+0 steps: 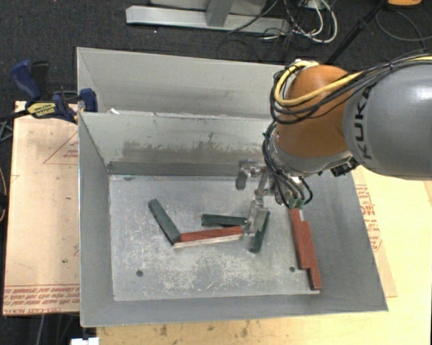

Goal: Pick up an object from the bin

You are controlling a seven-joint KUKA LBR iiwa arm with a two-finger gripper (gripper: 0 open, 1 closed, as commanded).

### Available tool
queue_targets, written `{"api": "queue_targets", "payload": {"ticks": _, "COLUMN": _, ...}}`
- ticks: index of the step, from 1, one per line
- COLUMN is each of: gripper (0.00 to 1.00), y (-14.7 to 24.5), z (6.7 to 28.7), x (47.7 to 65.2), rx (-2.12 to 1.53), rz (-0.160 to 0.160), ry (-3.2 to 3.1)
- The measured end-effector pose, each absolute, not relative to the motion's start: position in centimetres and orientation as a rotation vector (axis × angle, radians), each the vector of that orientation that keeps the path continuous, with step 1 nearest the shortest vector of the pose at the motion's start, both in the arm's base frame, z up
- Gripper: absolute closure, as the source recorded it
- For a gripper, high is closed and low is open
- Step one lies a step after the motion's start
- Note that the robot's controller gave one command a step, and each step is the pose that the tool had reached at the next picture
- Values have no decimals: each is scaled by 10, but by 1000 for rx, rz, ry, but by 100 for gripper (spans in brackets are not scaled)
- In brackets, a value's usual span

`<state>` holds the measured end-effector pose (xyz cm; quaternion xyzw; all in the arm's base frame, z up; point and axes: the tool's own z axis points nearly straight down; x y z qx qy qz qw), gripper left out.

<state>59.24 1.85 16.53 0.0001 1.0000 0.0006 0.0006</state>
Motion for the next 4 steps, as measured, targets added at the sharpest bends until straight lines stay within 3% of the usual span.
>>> {"api": "queue_targets", "payload": {"ticks": 1, "gripper": 0, "y": 49, "z": 93, "x": 583, "rx": -27, "rz": 2, "ry": 3136}}
{"api": "queue_targets", "payload": {"ticks": 2, "gripper": 0, "y": 55, "z": 95, "x": 578, "rx": -46, "rz": 1, "ry": 3148}}
{"api": "queue_targets", "payload": {"ticks": 3, "gripper": 0, "y": 55, "z": 144, "x": 580, "rx": -41, "rz": 2, "ry": 3137}}
{"api": "queue_targets", "payload": {"ticks": 4, "gripper": 0, "y": 43, "z": 79, "x": 578, "rx": -61, "rz": 2, "ry": 3135}}
